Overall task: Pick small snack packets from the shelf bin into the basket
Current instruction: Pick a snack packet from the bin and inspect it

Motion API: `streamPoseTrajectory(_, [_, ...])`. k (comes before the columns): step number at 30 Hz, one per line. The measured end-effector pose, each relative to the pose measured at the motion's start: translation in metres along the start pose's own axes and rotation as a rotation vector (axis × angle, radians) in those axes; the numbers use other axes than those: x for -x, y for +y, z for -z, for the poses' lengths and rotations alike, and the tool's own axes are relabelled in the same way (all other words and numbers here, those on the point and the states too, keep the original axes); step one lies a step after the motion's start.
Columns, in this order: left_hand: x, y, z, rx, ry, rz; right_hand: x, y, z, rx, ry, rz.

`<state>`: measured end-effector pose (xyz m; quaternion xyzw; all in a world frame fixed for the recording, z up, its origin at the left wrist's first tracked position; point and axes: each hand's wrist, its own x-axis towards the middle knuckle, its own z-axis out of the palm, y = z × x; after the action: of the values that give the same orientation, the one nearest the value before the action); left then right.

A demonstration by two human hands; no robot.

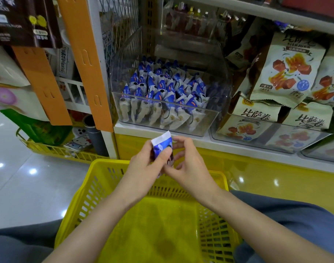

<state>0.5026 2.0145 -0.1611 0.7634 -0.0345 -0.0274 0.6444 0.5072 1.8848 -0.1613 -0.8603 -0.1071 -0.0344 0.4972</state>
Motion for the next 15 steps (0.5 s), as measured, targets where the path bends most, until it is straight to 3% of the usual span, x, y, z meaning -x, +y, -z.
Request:
streamPoseTrajectory(6, [-0.006, 0.007, 0.003, 0.221, 0.168, 0.115, -0.003, -0.007, 0.0, 0.068, -0.016, 0.057])
streamPoseTrajectory(15, [-0.005, 0.02, 0.014, 0.348, 0.166, 0.129, -0.008, -0.017, 0.017, -0.311, -0.112, -0.156])
